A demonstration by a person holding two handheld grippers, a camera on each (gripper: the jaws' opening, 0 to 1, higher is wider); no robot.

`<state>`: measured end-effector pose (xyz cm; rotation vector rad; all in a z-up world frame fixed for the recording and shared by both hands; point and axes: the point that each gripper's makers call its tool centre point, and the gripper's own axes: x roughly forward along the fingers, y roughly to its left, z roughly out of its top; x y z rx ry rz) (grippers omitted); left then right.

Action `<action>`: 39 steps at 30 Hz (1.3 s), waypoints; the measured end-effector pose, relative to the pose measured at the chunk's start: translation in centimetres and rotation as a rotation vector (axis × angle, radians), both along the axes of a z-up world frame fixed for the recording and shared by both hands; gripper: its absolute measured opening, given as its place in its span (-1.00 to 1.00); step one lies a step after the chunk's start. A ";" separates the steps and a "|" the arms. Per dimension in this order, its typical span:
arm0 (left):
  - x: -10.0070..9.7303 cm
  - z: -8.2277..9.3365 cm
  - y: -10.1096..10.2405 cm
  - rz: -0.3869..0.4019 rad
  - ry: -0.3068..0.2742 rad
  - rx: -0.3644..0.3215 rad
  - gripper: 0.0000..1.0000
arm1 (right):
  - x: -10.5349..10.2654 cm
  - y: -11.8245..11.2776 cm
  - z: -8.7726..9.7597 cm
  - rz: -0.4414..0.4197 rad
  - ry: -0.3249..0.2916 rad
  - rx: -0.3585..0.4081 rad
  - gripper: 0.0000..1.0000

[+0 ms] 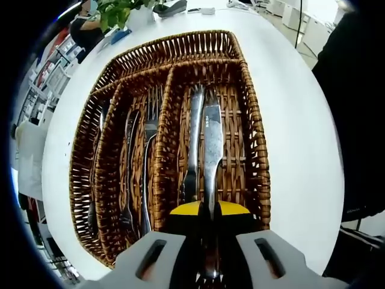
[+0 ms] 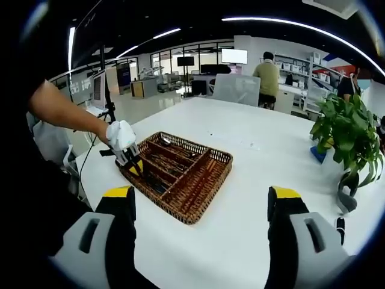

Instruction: Arrange the knives, forks, and spoons in their matching storage slots by inserting each utensil handle-first until every utensil is classified and aligned in the correct compartment

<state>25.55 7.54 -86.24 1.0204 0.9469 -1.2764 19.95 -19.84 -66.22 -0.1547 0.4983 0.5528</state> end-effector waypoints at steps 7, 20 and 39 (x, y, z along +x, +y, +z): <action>0.0 -0.2 0.0 -0.007 0.032 0.015 -0.83 | 0.0 0.7 0.0 0.012 -0.001 -0.009 0.86; 0.5 1.3 -0.1 0.028 0.003 -0.050 -0.46 | -0.4 1.2 -0.1 0.037 0.003 -0.010 0.85; 2.6 11.6 2.3 0.313 -0.152 -0.358 0.22 | -0.2 1.9 2.1 0.063 -0.054 -0.008 0.88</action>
